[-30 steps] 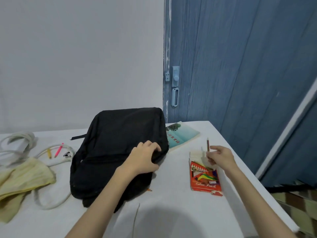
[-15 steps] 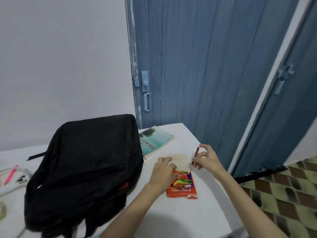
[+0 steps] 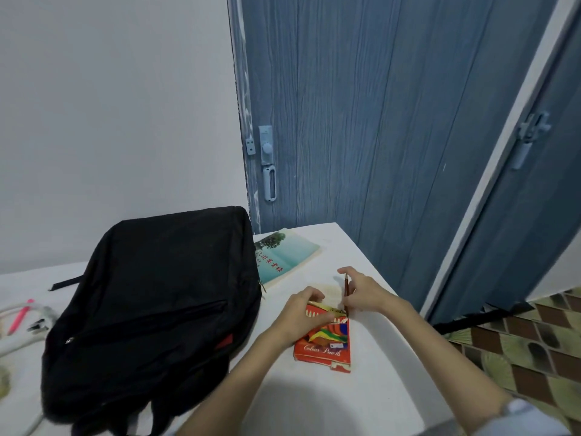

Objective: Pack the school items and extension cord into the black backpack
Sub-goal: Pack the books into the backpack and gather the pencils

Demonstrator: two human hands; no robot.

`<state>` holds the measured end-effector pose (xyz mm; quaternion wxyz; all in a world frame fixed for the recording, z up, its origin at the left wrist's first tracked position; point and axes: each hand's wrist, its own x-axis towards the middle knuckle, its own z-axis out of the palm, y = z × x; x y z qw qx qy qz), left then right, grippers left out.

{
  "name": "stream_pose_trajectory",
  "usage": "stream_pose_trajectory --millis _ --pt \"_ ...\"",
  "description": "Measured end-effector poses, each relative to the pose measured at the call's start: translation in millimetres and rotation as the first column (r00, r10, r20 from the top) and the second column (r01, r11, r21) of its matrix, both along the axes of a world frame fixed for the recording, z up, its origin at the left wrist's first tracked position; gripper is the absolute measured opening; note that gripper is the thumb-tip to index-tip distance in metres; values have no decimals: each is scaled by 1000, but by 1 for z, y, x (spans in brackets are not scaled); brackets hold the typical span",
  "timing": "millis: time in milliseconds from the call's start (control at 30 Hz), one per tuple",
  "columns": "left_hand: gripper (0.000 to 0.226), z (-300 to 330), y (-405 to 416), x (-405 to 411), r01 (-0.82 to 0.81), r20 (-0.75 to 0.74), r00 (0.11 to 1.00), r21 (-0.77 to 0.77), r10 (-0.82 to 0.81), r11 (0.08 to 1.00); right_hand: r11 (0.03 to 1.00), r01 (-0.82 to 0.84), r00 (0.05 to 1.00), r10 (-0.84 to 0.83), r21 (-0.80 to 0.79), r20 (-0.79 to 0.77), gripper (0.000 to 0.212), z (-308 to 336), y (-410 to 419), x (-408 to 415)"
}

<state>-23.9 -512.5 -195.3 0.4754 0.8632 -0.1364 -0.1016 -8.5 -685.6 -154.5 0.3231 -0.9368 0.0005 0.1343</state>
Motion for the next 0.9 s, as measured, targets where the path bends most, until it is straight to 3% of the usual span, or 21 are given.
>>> stream_pose_trajectory --millis 100,367,433,600,767,900 --pt "75 -1 5 -1 49 -77 996 53 -45 997 999 13 1000 -12 -39 13 65 -1 -1 1" --pt "83 -4 5 -10 75 -55 996 148 -68 986 978 -79 997 82 -194 9 72 -9 -4 -5" --pt "72 -6 6 -10 76 -59 996 156 -68 985 971 -84 996 89 -223 13 68 -11 -6 -8" --pt "3 -9 2 -5 -62 86 995 93 54 994 972 -91 993 104 -219 50 48 -17 -12 -16" --pt "6 -7 -1 -2 -91 140 987 107 76 990 989 13 988 10 -144 155 31 -17 -11 -17" --pt "9 -12 3 -2 -42 96 995 87 34 995 984 141 973 -116 -112 200 43 -26 -1 -14"
